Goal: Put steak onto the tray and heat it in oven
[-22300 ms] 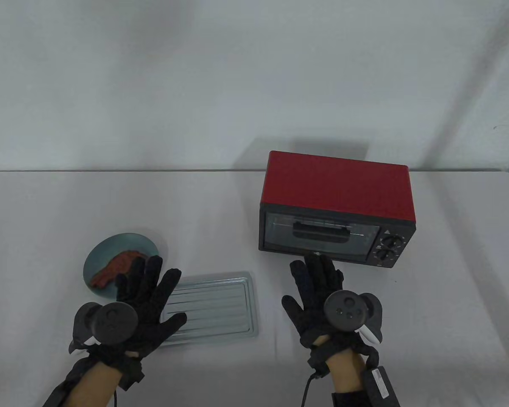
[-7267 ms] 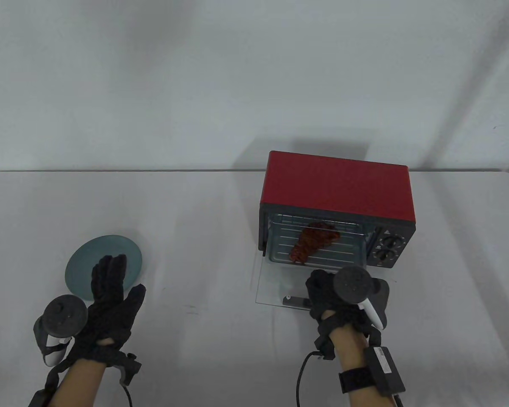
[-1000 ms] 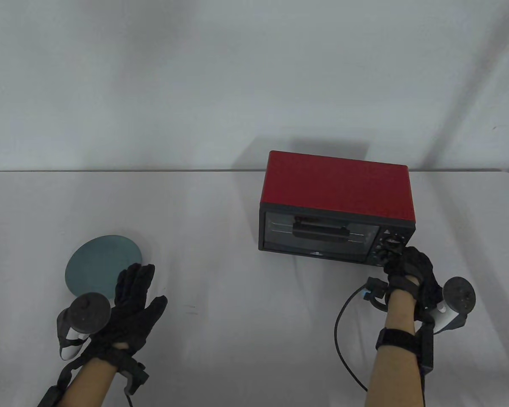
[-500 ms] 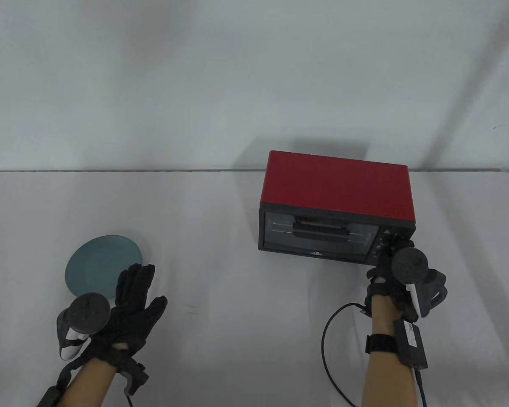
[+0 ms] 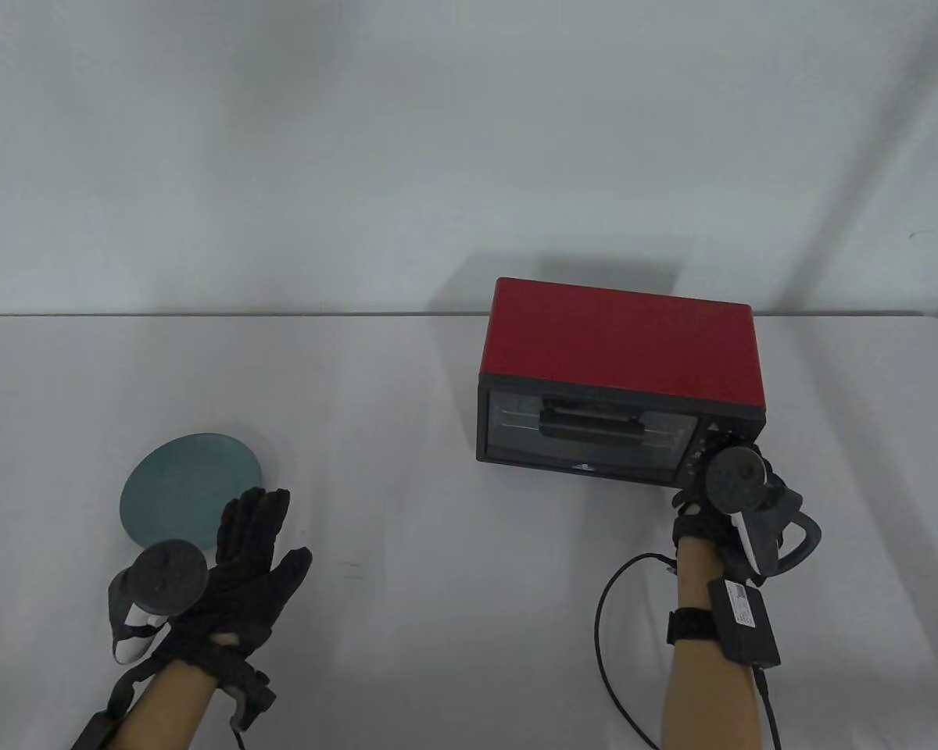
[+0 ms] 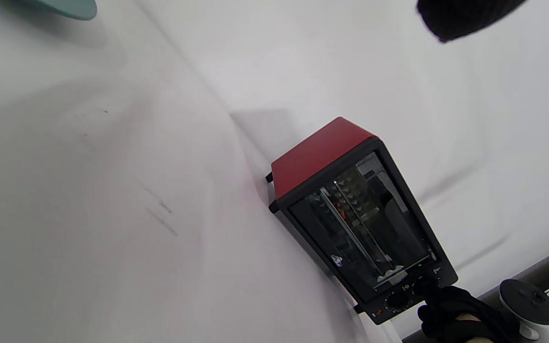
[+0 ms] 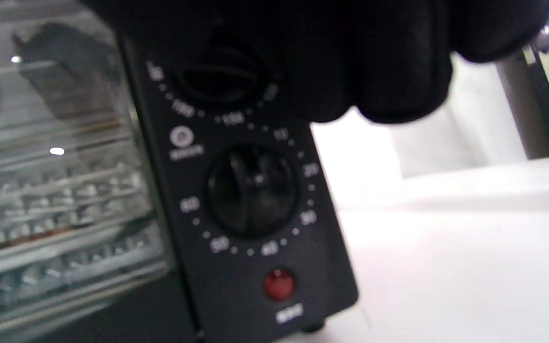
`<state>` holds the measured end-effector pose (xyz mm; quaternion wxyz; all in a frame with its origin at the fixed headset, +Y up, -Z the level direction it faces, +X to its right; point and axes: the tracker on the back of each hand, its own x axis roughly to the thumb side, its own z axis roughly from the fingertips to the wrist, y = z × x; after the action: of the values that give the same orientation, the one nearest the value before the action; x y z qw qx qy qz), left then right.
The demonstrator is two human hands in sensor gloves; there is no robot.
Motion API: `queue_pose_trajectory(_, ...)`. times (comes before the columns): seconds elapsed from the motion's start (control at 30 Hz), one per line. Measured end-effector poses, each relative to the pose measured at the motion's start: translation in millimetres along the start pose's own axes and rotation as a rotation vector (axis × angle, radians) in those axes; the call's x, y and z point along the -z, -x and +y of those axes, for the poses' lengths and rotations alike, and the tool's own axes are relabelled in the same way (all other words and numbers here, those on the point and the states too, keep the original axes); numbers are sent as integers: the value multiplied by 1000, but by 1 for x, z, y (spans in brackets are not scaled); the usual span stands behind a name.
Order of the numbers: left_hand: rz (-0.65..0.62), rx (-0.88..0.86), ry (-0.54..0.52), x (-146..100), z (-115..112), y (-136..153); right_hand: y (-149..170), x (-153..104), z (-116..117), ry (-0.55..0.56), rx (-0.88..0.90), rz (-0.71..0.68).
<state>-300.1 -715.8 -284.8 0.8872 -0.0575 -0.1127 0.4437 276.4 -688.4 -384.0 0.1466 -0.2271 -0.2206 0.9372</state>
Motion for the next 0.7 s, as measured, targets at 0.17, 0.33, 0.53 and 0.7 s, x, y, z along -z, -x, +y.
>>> queue_pose_trajectory(0.17, 2, -2, -1, 0, 0, 0, 9, 2, 1, -20, 124, 45)
queue_pose_trajectory(0.33, 2, -1, 0, 0, 0, 0, 23, 3, 6, -63, 332, 127)
queue_pose_trajectory(0.53, 4, 0, 5, 0, -1, 0, 35, 3, 14, -114, 568, 231)
queue_pose_trajectory(0.7, 6, 1, 7, 0, -2, 0, 41, 3, 18, -147, 692, 283)
